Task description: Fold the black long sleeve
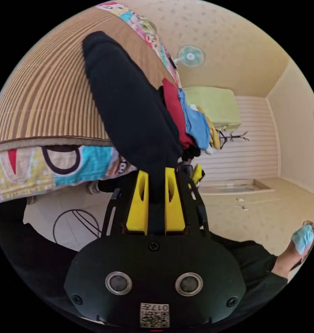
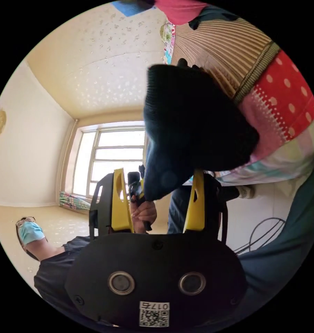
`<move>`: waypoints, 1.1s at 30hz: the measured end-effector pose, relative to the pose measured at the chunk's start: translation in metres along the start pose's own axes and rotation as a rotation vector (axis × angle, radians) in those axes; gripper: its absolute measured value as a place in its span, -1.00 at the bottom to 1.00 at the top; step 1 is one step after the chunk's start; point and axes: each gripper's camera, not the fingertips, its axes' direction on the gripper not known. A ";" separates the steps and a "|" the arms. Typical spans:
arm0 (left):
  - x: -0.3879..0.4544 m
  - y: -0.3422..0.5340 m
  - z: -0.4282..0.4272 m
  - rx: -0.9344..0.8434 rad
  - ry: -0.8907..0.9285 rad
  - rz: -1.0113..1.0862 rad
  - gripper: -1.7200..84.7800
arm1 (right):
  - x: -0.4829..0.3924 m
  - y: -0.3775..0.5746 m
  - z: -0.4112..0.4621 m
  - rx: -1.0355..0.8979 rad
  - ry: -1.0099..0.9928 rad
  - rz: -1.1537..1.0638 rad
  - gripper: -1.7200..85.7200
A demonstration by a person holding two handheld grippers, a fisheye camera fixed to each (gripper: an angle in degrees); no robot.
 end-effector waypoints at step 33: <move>0.091 0.120 -0.156 0.353 -0.374 0.021 -0.70 | -0.100 0.092 -0.040 0.765 0.786 -0.400 -0.92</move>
